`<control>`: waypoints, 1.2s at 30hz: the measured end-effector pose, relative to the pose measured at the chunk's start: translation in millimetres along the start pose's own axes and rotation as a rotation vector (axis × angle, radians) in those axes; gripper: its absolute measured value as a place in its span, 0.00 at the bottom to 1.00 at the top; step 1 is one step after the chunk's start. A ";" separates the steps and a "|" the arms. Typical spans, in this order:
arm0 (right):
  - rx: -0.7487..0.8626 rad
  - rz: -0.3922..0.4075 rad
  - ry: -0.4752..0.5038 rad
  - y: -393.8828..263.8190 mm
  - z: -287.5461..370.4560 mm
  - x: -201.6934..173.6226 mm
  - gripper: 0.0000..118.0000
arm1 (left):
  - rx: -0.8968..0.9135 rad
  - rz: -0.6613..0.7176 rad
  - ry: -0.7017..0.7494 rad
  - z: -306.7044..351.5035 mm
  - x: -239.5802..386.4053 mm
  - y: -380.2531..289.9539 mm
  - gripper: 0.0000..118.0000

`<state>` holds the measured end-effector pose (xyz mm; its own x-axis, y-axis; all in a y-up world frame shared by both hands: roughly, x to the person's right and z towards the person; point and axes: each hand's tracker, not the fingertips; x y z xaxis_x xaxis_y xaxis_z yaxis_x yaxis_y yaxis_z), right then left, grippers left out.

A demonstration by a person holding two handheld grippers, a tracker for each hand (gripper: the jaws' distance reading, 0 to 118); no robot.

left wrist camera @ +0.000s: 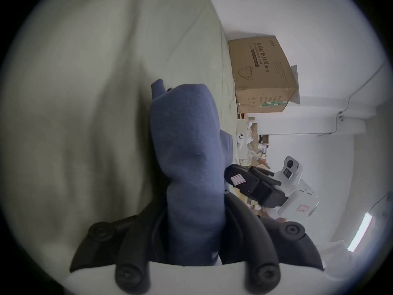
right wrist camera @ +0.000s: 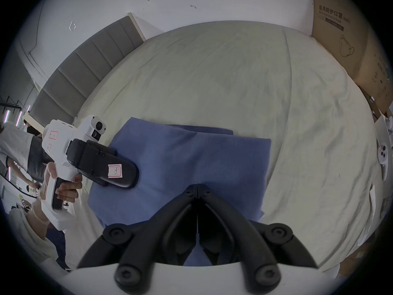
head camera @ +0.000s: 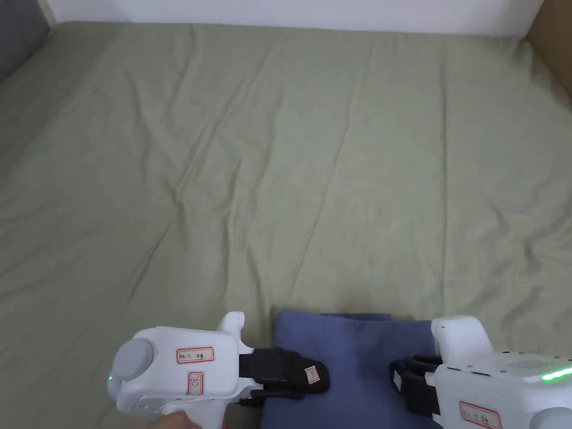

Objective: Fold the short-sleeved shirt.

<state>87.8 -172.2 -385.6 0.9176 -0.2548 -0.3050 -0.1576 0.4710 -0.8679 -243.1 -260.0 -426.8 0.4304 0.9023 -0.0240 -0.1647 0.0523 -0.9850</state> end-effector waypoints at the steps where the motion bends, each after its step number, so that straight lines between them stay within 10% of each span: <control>1: 0.008 0.006 -0.006 1.9 1.7 -2.9 0.00 | 0.008 -0.021 0.017 9.0 2.9 2.2 0.21; 5: 0.043 0.040 -0.006 11.2 10.9 -13.0 0.00 | 0.038 -0.113 0.162 80.9 6.4 29.5 0.21; 20: 0.018 0.034 -0.061 11.4 -1.6 -11.2 0.00 | 0.162 -0.268 1.424 309.9 -15.8 134.5 0.22; 24: 0.008 0.035 -0.070 9.6 -0.7 -10.8 0.00 | 0.190 -0.226 1.491 318.3 -31.6 135.3 0.83; 29: 0.012 0.026 -0.071 11.7 -0.3 -9.1 0.00 | 0.292 -0.215 1.386 329.2 -16.1 120.5 0.82; 30: 0.016 0.022 -0.069 12.3 0.4 -9.3 0.00 | 0.305 -0.213 1.357 329.8 -10.0 115.3 0.72; 33: 0.037 0.023 -0.053 12.8 6.8 -12.0 0.00 | 0.395 -0.171 1.156 327.0 8.7 96.8 0.01; 36: 0.061 0.027 -0.039 12.6 15.7 -14.0 0.00 | 0.514 -0.210 0.990 311.8 28.2 67.9 0.00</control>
<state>78.8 -149.4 -386.1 0.9272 -0.2089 -0.3109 -0.1606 0.5283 -0.8337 -518.9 -97.6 -441.0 0.9674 0.1314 -0.2163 -0.2529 0.5378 -0.8042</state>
